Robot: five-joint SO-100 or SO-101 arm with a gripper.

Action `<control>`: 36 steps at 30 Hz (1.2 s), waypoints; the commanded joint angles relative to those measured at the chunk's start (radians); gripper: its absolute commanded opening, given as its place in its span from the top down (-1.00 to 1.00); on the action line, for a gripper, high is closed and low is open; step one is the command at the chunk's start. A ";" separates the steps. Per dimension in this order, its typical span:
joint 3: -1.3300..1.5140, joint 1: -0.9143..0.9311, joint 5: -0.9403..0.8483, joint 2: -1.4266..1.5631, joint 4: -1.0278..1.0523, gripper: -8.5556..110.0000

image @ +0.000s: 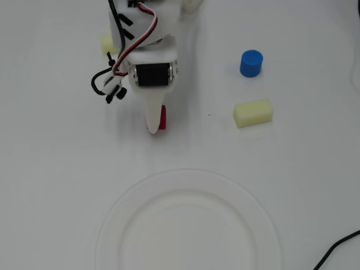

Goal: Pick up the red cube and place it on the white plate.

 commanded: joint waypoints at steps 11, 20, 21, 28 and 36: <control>0.393 -0.140 -0.031 0.534 -0.604 0.86; 0.195 -0.126 -0.002 0.161 -0.773 0.86; 0.156 -0.127 0.003 0.117 -0.778 0.86; -0.094 -0.137 0.015 -0.166 -0.776 0.86; -0.227 -0.137 -0.014 -0.353 -0.755 0.77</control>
